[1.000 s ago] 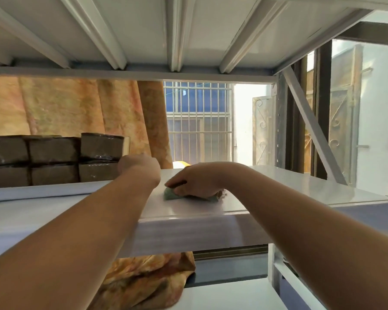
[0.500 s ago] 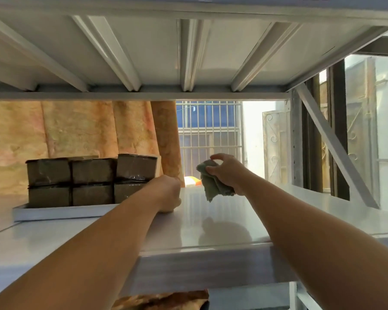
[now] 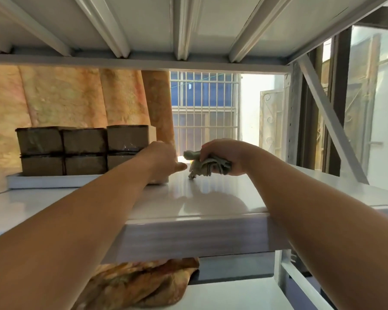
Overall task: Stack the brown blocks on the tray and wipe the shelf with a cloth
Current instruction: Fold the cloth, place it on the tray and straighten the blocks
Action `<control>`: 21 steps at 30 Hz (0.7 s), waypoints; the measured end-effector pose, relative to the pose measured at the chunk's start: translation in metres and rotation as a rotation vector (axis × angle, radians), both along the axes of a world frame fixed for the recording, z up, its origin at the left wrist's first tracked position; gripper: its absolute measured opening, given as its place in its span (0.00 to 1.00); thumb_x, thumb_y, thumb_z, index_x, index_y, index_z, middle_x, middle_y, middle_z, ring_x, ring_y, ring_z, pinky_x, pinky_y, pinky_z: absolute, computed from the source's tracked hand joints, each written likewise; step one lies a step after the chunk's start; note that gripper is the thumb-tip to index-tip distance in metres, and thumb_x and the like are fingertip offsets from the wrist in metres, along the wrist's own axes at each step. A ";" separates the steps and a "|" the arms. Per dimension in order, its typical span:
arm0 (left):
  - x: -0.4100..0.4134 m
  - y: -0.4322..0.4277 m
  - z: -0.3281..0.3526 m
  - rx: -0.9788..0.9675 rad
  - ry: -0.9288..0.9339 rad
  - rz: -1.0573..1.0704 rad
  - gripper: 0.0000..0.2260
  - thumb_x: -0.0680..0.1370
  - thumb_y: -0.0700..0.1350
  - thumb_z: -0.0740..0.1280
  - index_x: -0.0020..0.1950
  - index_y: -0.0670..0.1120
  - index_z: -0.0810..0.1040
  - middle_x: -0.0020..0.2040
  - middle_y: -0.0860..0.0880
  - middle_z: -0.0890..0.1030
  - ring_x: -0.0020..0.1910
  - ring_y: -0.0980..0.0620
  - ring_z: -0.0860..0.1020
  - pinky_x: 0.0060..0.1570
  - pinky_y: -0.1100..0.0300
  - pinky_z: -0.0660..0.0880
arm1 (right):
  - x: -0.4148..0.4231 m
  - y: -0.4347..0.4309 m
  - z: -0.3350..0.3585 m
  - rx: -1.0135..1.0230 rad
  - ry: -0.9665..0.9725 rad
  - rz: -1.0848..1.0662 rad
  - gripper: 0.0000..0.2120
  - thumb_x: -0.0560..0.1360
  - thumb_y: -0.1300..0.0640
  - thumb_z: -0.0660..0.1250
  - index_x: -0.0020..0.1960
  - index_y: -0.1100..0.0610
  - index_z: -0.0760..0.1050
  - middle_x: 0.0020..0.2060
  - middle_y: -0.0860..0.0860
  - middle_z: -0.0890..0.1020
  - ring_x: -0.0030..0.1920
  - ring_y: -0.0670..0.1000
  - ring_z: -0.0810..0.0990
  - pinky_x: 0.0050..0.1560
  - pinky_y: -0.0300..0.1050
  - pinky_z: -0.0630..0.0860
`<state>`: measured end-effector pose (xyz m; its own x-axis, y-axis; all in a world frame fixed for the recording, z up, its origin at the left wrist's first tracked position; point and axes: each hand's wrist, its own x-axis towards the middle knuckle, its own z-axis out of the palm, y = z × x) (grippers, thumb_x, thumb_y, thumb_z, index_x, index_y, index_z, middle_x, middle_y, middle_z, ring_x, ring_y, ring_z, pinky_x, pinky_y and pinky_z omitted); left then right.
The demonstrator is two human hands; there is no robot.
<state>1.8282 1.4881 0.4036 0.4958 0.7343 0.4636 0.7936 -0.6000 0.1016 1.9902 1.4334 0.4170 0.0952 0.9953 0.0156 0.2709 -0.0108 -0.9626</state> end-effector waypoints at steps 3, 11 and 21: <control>0.005 -0.003 0.003 0.038 -0.239 -0.144 0.22 0.76 0.51 0.67 0.67 0.47 0.69 0.55 0.46 0.78 0.50 0.50 0.76 0.44 0.60 0.69 | 0.001 -0.001 0.000 0.062 0.043 -0.009 0.07 0.73 0.63 0.61 0.49 0.64 0.71 0.43 0.60 0.77 0.36 0.53 0.77 0.32 0.40 0.77; 0.003 -0.005 0.008 -0.173 -0.571 -0.254 0.24 0.76 0.50 0.66 0.70 0.47 0.66 0.57 0.46 0.78 0.54 0.47 0.78 0.52 0.52 0.77 | -0.004 -0.009 0.003 0.169 0.145 -0.018 0.15 0.76 0.57 0.62 0.57 0.67 0.74 0.47 0.61 0.80 0.48 0.58 0.79 0.54 0.51 0.76; -0.001 -0.010 0.009 -0.631 -0.839 -0.332 0.09 0.75 0.41 0.69 0.54 0.41 0.79 0.46 0.43 0.82 0.41 0.50 0.81 0.35 0.62 0.82 | -0.009 -0.010 0.004 0.499 -0.092 -0.224 0.08 0.79 0.59 0.58 0.51 0.55 0.76 0.41 0.49 0.79 0.40 0.47 0.76 0.38 0.39 0.73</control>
